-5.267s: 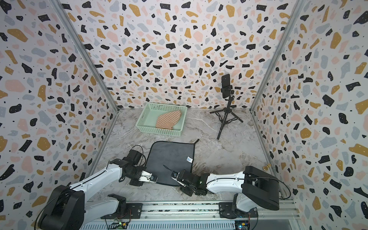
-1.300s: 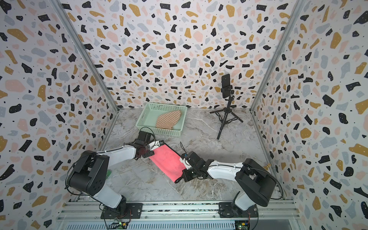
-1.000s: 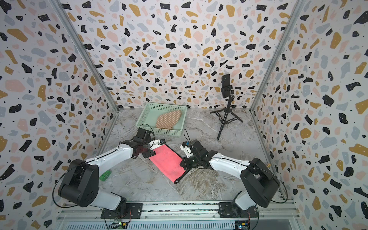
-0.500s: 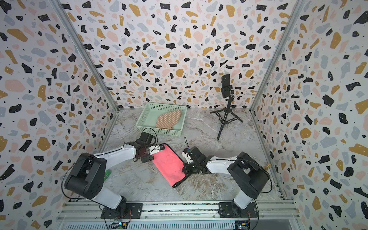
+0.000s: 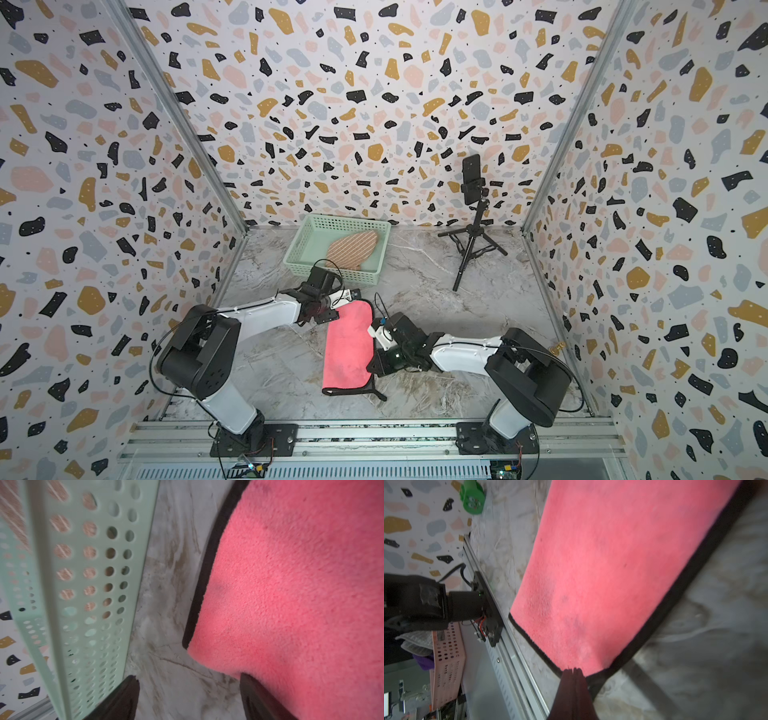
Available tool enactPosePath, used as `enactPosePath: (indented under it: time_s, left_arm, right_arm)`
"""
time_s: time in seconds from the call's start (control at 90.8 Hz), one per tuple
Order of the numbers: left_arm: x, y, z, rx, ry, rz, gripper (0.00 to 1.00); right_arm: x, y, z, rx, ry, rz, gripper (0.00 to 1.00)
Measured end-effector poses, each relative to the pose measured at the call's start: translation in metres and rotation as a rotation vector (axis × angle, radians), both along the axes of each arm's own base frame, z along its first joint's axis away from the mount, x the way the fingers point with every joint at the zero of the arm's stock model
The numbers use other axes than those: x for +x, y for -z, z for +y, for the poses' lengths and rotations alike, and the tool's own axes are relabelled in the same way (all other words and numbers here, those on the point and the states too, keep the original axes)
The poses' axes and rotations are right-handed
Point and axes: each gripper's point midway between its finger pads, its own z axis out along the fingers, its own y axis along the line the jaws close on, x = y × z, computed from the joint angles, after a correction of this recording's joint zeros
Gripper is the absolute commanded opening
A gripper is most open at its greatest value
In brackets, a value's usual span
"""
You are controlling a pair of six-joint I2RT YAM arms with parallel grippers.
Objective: Fold the square dishcloth
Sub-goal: Adjust the cleaning item at the center of the board.
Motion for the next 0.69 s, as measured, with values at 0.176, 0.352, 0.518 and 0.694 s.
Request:
enactPosePath:
  time_s: [0.176, 0.352, 0.518, 0.694]
  left_arm:
    - [-0.018, -0.060, 0.011, -0.118, 0.017, -0.099, 0.82]
    - [-0.097, -0.060, 0.008, -0.199, 0.164, 0.026, 0.79]
    - [-0.207, -0.038, -0.012, -0.230, 0.420, 0.248, 0.77]
    - [-0.274, -0.027, -0.032, -0.228, 0.635, 0.381, 0.71]
  right_arm:
    - [0.079, -0.017, 0.029, 0.036, 0.071, -0.080, 0.00]
    - [0.132, 0.013, 0.064, 0.017, 0.087, -0.088, 0.00]
    - [0.154, 0.038, 0.055, -0.024, 0.162, -0.085, 0.00]
    - [0.155, 0.039, 0.036, -0.039, 0.225, -0.129, 0.00]
